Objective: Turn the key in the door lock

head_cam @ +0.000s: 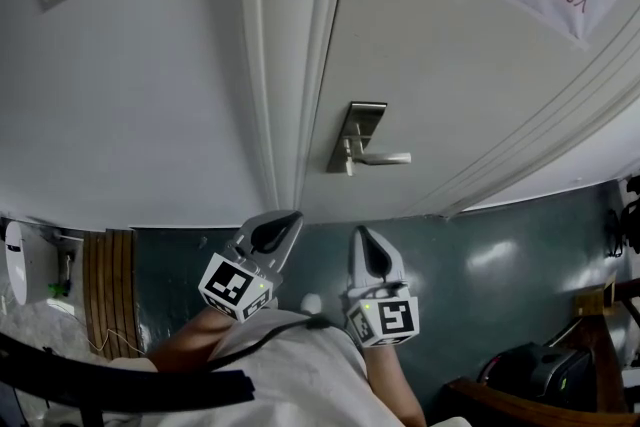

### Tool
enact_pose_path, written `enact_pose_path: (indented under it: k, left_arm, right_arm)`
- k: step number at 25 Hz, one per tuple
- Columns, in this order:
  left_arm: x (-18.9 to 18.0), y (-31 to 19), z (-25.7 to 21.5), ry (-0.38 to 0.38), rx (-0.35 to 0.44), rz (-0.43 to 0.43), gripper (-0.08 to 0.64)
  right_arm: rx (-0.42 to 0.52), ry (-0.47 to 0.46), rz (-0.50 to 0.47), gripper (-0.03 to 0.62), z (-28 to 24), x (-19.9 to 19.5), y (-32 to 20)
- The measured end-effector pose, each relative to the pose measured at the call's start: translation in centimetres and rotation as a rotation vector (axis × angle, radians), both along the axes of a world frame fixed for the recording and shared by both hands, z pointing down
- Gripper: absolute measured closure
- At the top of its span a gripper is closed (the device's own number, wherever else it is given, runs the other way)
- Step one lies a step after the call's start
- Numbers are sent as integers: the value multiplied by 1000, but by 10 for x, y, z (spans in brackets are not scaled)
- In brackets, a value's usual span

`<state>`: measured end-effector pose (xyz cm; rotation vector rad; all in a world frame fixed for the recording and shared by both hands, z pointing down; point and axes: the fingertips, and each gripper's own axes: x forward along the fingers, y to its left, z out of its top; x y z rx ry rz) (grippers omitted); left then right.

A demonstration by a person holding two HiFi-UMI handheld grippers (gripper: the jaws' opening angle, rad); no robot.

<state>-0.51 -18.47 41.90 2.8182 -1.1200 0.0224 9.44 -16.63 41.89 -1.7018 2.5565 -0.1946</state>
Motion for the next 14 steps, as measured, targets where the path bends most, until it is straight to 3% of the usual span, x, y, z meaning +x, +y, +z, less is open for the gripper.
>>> enact_pose_path:
  k: [14]
  left_arm:
    - [-4,-7,-4,2,17,4,555]
  right_arm:
    - [-4,24,-8,584,1,-8,-9]
